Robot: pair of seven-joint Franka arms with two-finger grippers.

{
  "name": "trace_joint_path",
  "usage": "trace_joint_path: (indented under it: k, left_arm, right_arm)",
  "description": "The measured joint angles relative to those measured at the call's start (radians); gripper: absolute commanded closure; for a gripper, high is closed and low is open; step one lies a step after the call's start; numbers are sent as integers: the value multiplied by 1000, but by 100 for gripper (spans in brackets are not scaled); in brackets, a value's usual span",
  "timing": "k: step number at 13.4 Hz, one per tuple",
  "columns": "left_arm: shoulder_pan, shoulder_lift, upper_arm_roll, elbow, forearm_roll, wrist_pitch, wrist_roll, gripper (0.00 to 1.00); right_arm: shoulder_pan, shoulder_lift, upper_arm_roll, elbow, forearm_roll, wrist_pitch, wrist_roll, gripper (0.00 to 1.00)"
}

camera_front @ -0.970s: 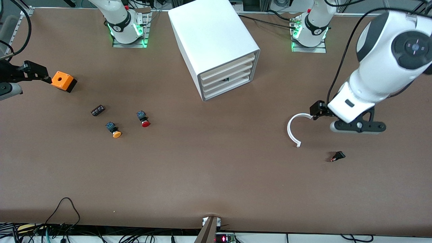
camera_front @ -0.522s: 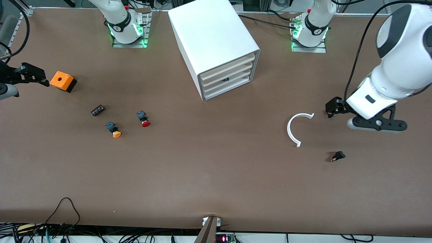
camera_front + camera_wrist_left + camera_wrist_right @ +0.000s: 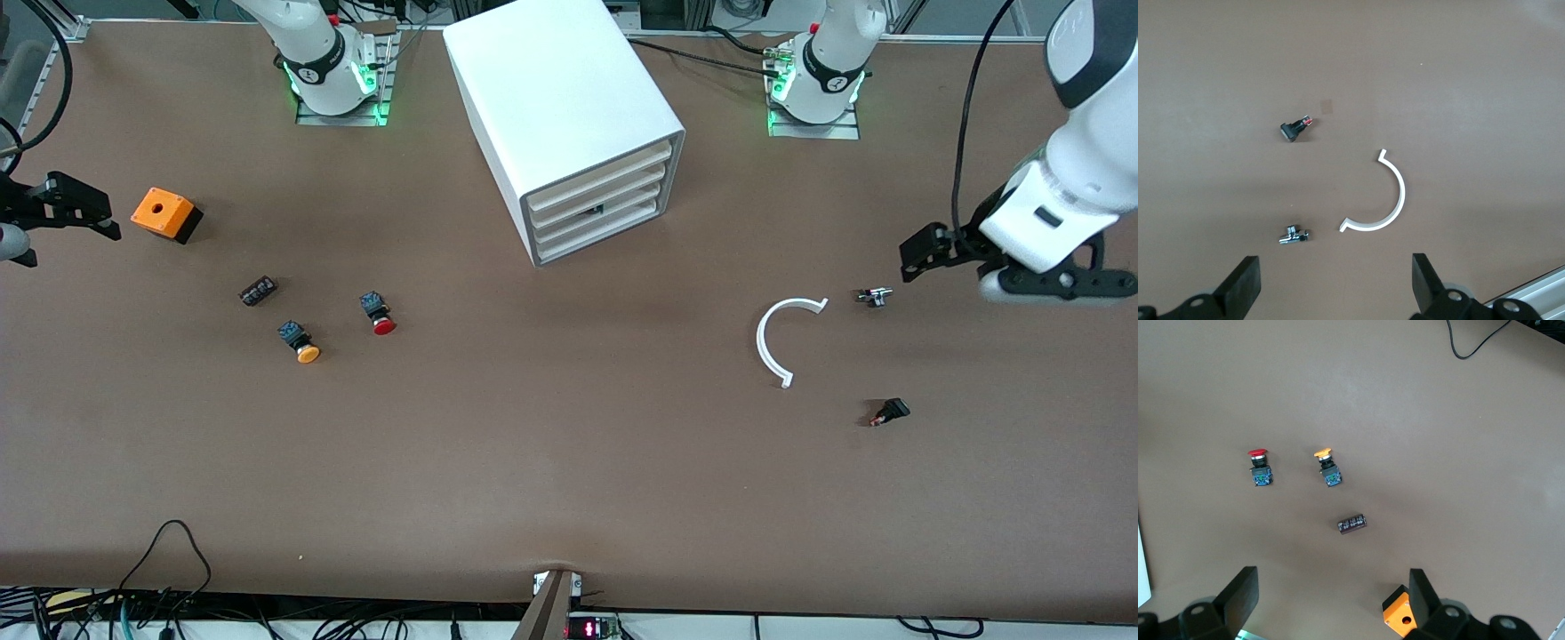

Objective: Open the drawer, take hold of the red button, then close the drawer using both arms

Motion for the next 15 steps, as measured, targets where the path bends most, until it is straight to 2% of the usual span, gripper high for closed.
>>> trace_joint_path:
  k: [2, 4, 8, 15]
  left_arm:
    - [-5, -40, -2, -38, 0, -24, 6, 0]
    - [-10, -46, -3, -43, 0, -39, 7, 0]
    - [-11, -46, -3, -46, 0, -45, 9, 0]
    - [-11, -46, -3, -46, 0, -46, 12, 0]
  right_arm:
    - [0, 3, 0, -13, 0, 18, 1, 0]
    - [-1, -15, -1, -69, 0, 70, 1, 0]
    - [-2, -113, -9, -212, 0, 150, 1, 0]
    - [-1, -134, -14, -231, 0, 95, 1, 0]
